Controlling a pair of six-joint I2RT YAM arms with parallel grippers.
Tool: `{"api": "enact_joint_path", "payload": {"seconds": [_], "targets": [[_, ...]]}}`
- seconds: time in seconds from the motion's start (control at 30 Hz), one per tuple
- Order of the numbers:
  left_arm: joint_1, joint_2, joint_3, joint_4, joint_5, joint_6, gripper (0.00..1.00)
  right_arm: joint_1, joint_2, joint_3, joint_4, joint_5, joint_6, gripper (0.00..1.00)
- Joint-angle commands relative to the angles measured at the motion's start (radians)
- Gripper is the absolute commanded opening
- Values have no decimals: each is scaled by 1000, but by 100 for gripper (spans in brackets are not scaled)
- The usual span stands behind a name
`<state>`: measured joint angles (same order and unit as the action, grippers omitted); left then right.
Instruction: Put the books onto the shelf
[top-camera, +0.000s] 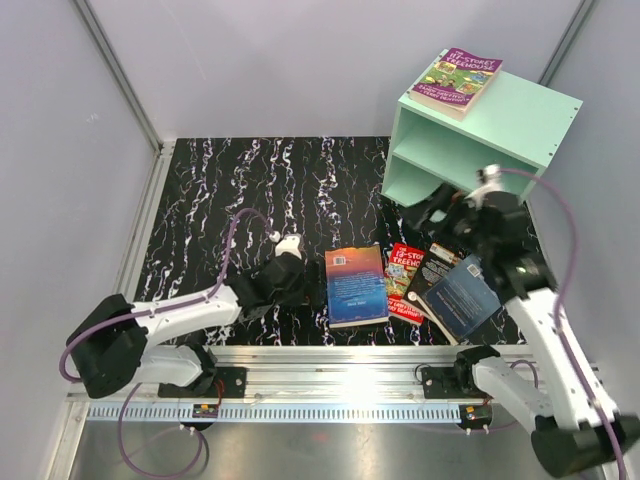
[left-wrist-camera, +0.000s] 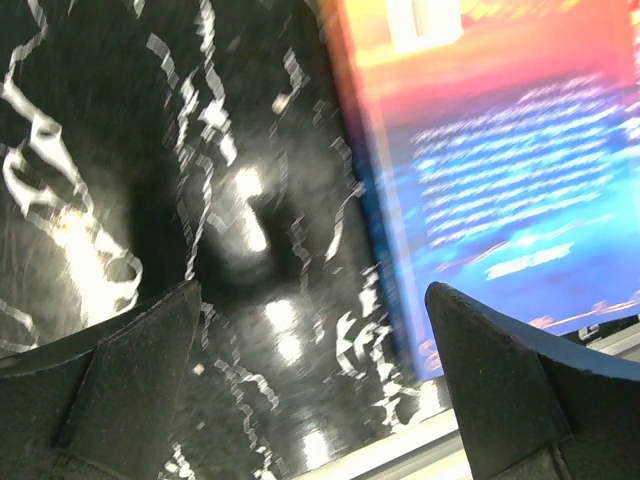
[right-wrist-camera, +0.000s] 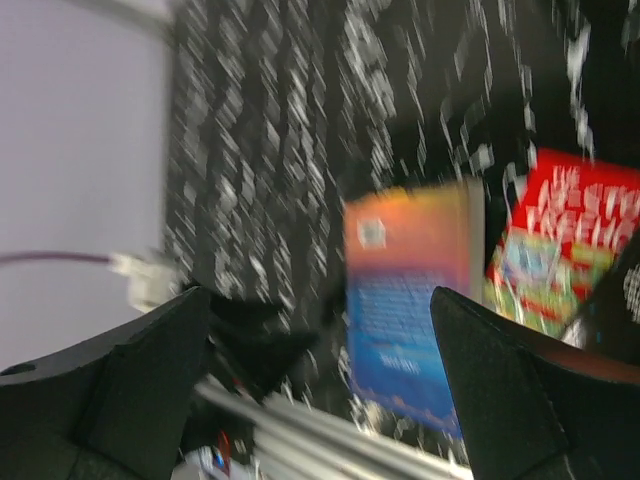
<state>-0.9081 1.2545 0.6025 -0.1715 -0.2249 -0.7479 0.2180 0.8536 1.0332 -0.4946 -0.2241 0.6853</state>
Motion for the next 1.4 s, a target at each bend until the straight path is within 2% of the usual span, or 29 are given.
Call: {"api": "enact_joint_path", "payload": {"seconds": [0.0, 0.17, 0.4, 0.53, 0.77, 0.93, 1.0, 1.03, 1.13, 1.23, 1.33, 1.37], "targets": [[-3, 37, 92, 26, -42, 24, 99, 111, 84, -123, 14, -15, -1, 98], [-2, 123, 172, 35, -14, 25, 99, 116, 168, -275, 112, -29, 16, 99], [8, 204, 177, 108, 16, 5, 99, 116, 354, -354, 246, -63, 11, 99], [21, 247, 194, 118, 18, 4, 99, 116, 421, -474, 375, -135, 49, 99], [54, 321, 227, 125, 25, -10, 97, 118, 446, -578, 484, -188, 100, 98], [54, 384, 264, 132, 33, -36, 92, 135, 453, -631, 564, -225, 138, 98], [55, 419, 281, 148, 41, -44, 87, 141, 458, -648, 593, -235, 157, 98], [55, 431, 289, 150, 44, -50, 79, 152, 463, -660, 600, -238, 161, 98], [54, 480, 318, 162, 61, -60, 66, 159, 473, -686, 629, -239, 177, 98], [54, 516, 345, 168, 78, -68, 57, 170, 478, -706, 651, -241, 192, 97], [55, 537, 358, 191, 88, -76, 40, 182, 470, -716, 656, -238, 203, 96], [54, 545, 358, 199, 91, -79, 31, 187, 469, -717, 659, -238, 209, 96]]}}
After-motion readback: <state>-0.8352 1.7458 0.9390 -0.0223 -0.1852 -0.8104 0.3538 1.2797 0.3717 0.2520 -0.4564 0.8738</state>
